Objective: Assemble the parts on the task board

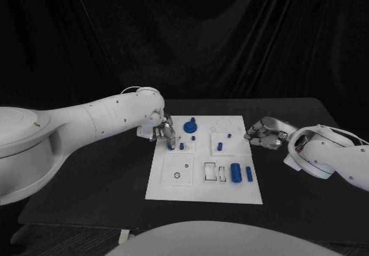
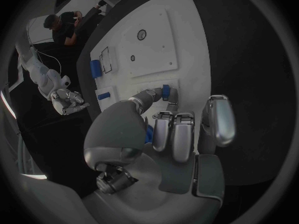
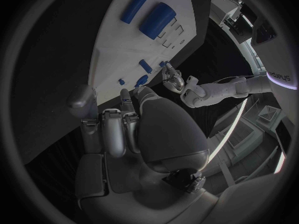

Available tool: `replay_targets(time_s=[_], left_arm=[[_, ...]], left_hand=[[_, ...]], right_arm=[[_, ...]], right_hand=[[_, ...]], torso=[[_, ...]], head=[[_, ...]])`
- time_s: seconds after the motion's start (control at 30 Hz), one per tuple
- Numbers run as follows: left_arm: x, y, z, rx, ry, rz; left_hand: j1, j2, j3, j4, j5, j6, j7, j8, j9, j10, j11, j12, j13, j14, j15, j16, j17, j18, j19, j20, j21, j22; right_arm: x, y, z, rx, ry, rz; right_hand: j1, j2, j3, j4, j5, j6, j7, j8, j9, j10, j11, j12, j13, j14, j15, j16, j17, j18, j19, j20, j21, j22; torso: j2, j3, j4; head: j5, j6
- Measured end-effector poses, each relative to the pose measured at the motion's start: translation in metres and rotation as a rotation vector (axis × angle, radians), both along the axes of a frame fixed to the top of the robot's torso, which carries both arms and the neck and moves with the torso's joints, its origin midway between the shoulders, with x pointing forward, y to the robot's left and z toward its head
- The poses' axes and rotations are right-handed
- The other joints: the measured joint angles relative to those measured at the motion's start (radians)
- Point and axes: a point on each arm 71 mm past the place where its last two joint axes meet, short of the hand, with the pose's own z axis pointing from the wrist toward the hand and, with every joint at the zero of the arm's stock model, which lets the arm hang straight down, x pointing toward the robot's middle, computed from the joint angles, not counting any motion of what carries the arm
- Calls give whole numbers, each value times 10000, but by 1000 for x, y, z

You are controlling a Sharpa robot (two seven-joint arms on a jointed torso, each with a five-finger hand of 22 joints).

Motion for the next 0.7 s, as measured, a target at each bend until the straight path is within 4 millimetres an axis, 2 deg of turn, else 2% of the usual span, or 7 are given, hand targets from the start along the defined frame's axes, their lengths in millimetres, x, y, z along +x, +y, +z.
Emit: replay_targets(time_s=[0.13,0.2,0.7], left_arm=[[0,0,0,-32,-44,12],[0,0,0,-49,-68,20],[1,-3,-1,-149,-260,104]], left_hand=[[27,27,-69,-69,25,-2,0,-57,0,0,0,0,0,0,0,0,0,0,1,-1,0,0],[28,115,-123,-123,-87,-2,1,-57,0,0,0,0,0,0,0,0,0,0,1,-1,0,0],[52,214,-220,-219,-366,-3,2,-103,-59,1,0,0,0,-1,0,0,0,0,3,-3,0,0]], right_arm=[[0,0,0,-1,2,-1],[0,0,0,-2,3,-1],[0,0,0,-6,19,4]], right_hand=[[0,0,0,0,0,0,0,0,0,0,0,0,-6,0,0,0,0,0,0,0,0,-1],[0,0,0,0,0,0,0,0,0,0,0,0,-8,0,0,0,0,0,0,0,0,-1],[0,0,-1,0,0,0,0,0,0,0,0,0,-7,0,0,0,0,-1,0,0,0,-2]], torso=[[0,0,-1],[-1,0,-1],[-4,0,-5]], head=[[-5,0],[-5,0],[-3,0]])
